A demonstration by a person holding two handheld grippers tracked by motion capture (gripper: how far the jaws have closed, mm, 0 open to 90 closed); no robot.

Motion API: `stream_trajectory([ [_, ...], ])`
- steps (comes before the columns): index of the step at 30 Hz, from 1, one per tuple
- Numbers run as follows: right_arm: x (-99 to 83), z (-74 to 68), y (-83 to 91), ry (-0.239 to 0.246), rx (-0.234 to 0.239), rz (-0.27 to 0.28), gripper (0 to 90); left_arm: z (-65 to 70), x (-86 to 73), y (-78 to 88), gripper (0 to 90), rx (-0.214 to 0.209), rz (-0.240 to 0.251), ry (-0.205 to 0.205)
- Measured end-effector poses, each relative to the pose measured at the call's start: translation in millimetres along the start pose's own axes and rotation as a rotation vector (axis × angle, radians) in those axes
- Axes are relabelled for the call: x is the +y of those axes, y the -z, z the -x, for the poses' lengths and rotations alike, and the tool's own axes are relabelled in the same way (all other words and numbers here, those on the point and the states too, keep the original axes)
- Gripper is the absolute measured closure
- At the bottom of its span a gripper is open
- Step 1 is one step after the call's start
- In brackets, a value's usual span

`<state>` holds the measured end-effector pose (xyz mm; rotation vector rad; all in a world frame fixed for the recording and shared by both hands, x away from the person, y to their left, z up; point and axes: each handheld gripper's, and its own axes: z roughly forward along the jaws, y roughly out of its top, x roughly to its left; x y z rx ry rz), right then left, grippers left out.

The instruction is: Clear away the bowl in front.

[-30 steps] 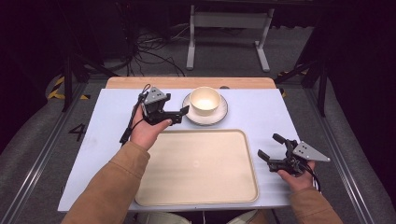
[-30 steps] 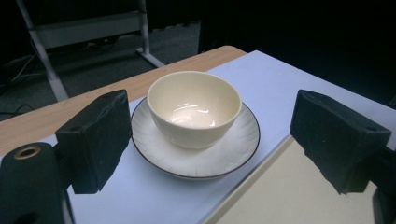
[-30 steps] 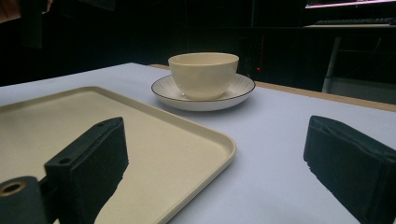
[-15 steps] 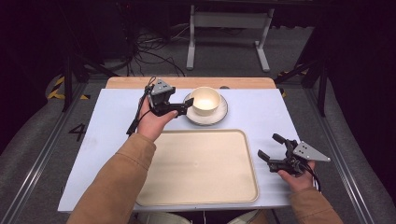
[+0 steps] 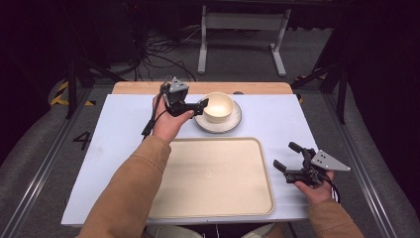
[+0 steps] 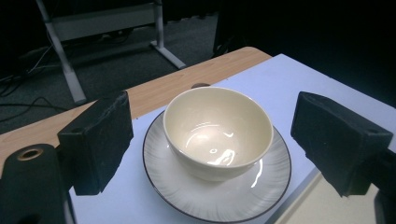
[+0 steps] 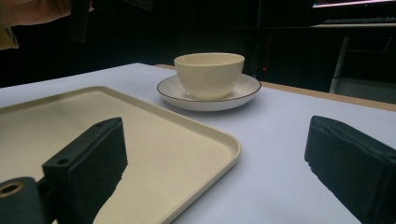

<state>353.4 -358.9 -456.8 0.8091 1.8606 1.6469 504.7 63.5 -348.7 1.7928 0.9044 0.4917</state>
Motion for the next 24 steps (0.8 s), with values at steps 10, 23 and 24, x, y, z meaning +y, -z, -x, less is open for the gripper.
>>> stream_trajectory([
  [10, 0.0, 0.3, 0.2, 0.000, 0.008, 0.002, 5.7, -2.2, 7.5, -21.9, 13.0, 0.017, -0.031, 0.029],
  [23, 0.1, -0.1, -0.1, 0.003, 0.009, -0.001, 5.7, -12.9, 11.8, -44.9, 23.8, 0.038, -0.144, 0.043],
  [24, 0.1, 0.0, -0.1, 0.003, 0.010, -0.002, 5.7, -14.4, 11.4, -47.5, 26.0, 0.049, -0.162, 0.035],
])
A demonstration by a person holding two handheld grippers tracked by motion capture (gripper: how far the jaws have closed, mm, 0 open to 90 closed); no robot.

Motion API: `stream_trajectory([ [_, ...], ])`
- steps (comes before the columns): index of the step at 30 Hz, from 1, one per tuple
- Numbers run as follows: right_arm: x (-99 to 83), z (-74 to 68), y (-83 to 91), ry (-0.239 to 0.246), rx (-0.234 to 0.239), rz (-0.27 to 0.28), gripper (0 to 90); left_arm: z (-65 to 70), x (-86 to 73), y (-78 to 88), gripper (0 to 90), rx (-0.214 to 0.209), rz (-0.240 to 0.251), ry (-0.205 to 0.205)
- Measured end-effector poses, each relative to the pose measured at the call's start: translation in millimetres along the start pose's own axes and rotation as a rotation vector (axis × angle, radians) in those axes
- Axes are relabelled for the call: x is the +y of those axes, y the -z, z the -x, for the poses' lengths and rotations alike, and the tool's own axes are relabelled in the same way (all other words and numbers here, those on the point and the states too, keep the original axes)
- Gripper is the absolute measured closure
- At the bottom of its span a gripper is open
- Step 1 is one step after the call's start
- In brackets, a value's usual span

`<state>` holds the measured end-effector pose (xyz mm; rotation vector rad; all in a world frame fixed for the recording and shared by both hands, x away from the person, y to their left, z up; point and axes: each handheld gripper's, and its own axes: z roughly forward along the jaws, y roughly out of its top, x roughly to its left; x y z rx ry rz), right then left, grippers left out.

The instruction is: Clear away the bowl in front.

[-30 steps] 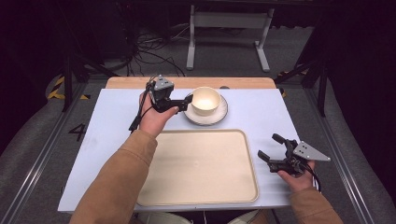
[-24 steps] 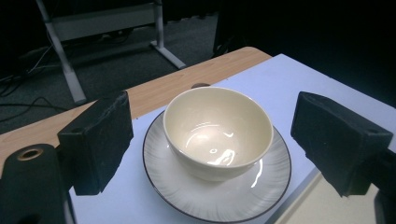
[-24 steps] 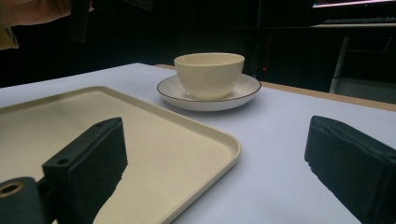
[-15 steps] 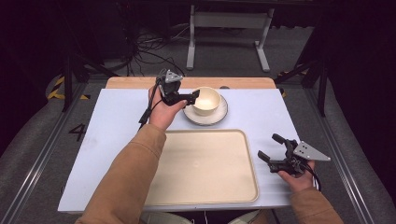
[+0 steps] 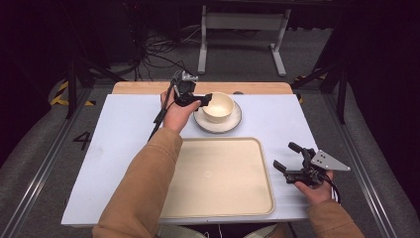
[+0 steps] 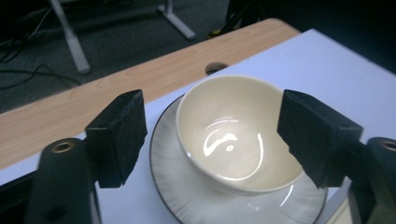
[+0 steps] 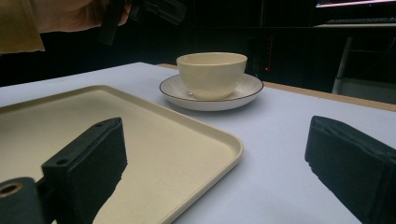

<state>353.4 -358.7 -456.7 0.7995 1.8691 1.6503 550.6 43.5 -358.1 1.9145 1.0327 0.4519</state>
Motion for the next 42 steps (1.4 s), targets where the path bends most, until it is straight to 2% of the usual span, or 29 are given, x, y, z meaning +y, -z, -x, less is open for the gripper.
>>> stream_trajectory([
  [2, 0.0, 0.1, 0.0, -0.001, 0.001, 0.000, 5.7, -0.6, 0.2, -1.9, 26.5, -0.002, -0.011, 0.006],
  [5, 0.0, 0.3, 0.0, -0.001, 0.002, -0.001, 5.7, -3.4, -0.3, -10.6, 27.1, -0.005, -0.064, 0.012],
  [10, 0.1, 0.5, -0.2, -0.003, 0.003, -0.003, 5.7, -6.4, -3.6, -21.3, 27.4, 0.002, -0.100, 0.037],
  [14, 0.1, 0.7, -0.1, -0.008, 0.005, -0.002, 5.7, -5.9, -7.1, -31.3, 27.8, 0.039, -0.175, 0.060],
  [18, 0.0, 0.9, 0.2, -0.009, 0.006, -0.001, 5.7, -4.4, -9.0, -40.2, 29.3, 0.016, -0.210, 0.084],
  [19, 0.0, 0.9, 0.2, -0.009, 0.007, -0.001, 5.7, -4.4, -9.3, -41.1, 29.7, 0.016, -0.214, 0.088],
  [21, 0.0, 1.1, 0.3, -0.009, 0.007, 0.000, 5.7, -4.7, -10.7, -43.8, 31.1, -0.009, -0.225, 0.134],
  [23, 0.0, 1.1, 0.3, -0.006, 0.010, 0.001, 5.7, -5.2, -13.0, -47.8, 31.1, -0.018, -0.241, 0.157],
  [28, 0.0, 0.9, 0.3, -0.004, 0.012, 0.001, 5.7, -4.5, -16.6, -54.6, 33.0, -0.034, -0.253, 0.176],
  [33, 0.0, 0.8, 0.2, -0.002, 0.012, 0.001, 5.7, -5.7, -18.0, -58.1, 38.7, -0.012, -0.251, 0.179],
  [34, 0.0, 0.8, 0.2, -0.002, 0.013, 0.001, 5.7, -5.7, -18.6, -59.7, 40.5, -0.014, -0.259, 0.176],
  [36, 0.0, 0.8, 0.2, -0.002, 0.013, 0.000, 5.7, -5.8, -19.7, -61.8, 42.5, -0.032, -0.269, 0.193],
  [39, 0.0, 0.8, 0.2, -0.002, 0.013, 0.001, 5.7, -4.9, -21.0, -64.1, 45.4, -0.032, -0.280, 0.190],
  [41, -0.1, 0.8, 0.3, -0.001, 0.015, 0.001, 5.7, -3.9, -22.1, -65.9, 48.6, -0.019, -0.292, 0.190],
  [42, -0.1, 0.8, 0.3, -0.001, 0.016, 0.001, 5.7, -2.2, -22.1, -66.7, 50.7, 0.005, -0.292, 0.180],
])
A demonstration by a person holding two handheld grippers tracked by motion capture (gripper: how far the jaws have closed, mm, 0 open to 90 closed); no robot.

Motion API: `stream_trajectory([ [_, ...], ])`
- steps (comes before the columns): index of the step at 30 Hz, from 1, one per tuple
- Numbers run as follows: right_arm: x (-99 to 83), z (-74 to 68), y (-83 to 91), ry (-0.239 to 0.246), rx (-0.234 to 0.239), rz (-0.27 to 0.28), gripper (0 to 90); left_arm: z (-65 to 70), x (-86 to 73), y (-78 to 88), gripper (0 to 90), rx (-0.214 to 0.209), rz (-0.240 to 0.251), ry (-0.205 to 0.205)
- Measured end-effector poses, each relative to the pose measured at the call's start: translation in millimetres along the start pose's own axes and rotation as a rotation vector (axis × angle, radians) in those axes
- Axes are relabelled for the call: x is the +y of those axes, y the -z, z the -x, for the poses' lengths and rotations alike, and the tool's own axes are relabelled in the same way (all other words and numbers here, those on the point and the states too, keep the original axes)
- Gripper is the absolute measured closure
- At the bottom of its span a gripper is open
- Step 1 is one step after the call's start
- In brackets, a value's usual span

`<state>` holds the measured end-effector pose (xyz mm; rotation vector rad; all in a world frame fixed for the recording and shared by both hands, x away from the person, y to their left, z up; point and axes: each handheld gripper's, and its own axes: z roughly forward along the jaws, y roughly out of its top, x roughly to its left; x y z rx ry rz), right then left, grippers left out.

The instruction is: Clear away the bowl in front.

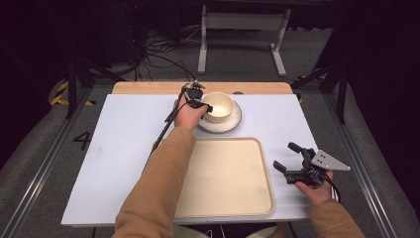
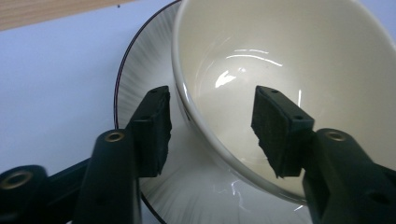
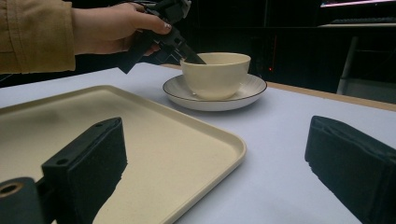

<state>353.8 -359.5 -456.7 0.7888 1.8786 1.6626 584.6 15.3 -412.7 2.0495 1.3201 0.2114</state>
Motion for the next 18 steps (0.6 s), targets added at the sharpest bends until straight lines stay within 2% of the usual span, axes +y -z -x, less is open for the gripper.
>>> stream_trajectory([
  [5, 0.0, -0.2, -0.2, 0.000, 0.003, 0.000, 5.7, 3.7, 1.0, -2.1, 58.2, 0.024, -0.016, 0.016],
  [10, 0.0, -0.2, 0.1, 0.000, 0.002, 0.000, 5.7, 4.5, 1.4, -4.2, 63.3, 0.042, -0.023, 0.055],
  [13, 0.0, 0.0, 0.1, 0.001, 0.003, 0.001, 5.7, 8.3, 2.3, -4.9, 67.0, 0.079, -0.029, 0.054],
  [14, 0.0, 0.1, 0.1, 0.000, 0.004, 0.001, 5.7, 9.1, 2.4, -5.4, 68.6, 0.091, -0.028, 0.041],
  [18, 0.0, 0.2, 0.2, -0.001, 0.005, 0.001, 5.7, 12.0, 2.4, -6.7, 76.0, 0.116, -0.029, 0.055],
])
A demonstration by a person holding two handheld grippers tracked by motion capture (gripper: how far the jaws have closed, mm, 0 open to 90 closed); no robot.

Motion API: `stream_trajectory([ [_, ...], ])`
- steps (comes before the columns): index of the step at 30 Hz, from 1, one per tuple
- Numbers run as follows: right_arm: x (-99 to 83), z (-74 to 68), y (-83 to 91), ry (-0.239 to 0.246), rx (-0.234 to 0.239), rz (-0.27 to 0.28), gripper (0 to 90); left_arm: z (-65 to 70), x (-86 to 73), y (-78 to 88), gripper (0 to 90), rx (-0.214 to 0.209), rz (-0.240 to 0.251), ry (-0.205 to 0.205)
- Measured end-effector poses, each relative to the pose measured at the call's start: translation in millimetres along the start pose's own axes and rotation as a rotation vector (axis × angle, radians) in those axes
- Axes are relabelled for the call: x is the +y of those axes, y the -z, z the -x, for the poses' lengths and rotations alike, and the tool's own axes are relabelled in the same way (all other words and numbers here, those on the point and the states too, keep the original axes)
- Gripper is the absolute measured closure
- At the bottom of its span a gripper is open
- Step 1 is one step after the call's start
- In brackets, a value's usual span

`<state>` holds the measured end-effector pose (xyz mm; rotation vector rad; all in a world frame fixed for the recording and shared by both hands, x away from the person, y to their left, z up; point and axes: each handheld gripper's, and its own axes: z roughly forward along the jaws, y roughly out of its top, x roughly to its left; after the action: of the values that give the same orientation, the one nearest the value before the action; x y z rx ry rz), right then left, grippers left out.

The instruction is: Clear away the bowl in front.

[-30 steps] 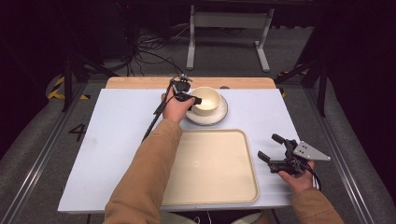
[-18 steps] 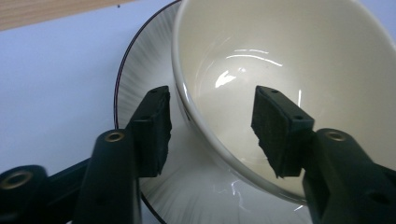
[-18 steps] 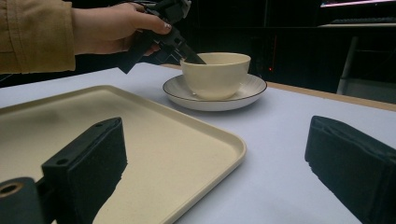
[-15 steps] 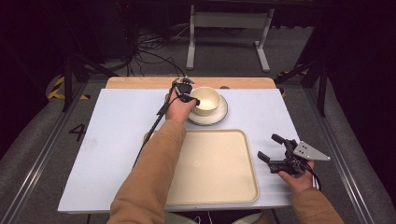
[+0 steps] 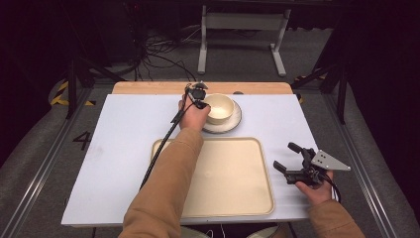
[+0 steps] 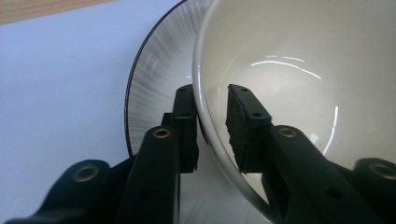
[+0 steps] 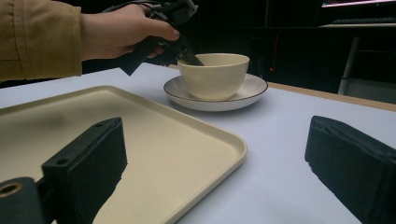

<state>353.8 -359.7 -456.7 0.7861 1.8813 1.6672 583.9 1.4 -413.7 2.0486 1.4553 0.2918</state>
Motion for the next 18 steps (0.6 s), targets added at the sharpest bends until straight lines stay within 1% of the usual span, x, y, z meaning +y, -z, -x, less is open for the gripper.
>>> stream_trajectory([
  [1, 0.0, 0.0, 0.0, 0.000, 0.000, 0.000, 5.7, 1.2, -0.3, -0.4, 77.5, 0.004, 0.005, 0.011],
  [3, 0.0, 0.1, 0.1, -0.001, 0.001, 0.001, 5.7, 3.3, -0.5, -1.5, 80.5, 0.016, 0.012, 0.013],
  [5, -0.1, 0.0, 0.1, -0.001, 0.000, 0.002, 5.7, 3.6, -0.3, -1.3, 81.7, 0.010, 0.012, 0.033],
  [9, -0.1, 0.2, 0.3, -0.002, 0.000, 0.004, 5.7, 3.9, -0.1, -0.5, 82.4, 0.006, 0.016, 0.049],
  [12, -0.2, 0.4, 0.5, -0.002, 0.000, 0.005, 5.7, 4.5, 1.0, 1.7, 82.9, -0.002, 0.021, 0.040],
  [13, -0.2, 0.4, 0.5, -0.003, 0.000, 0.005, 5.8, 9.0, 2.2, 4.6, 83.1, 0.026, 0.028, 0.025],
  [14, -0.2, 0.4, 0.4, -0.003, 0.000, 0.005, 5.8, 10.6, 2.9, 5.7, 83.1, 0.031, 0.032, 0.008],
  [16, -0.2, 0.5, 0.4, -0.003, 0.000, 0.005, 5.8, 12.9, 3.7, 7.4, 83.1, 0.028, 0.040, 0.010],
  [18, -0.2, 0.4, 0.5, -0.002, 0.000, 0.005, 5.8, 13.5, 4.9, 8.9, 82.9, 0.020, 0.036, 0.007],
])
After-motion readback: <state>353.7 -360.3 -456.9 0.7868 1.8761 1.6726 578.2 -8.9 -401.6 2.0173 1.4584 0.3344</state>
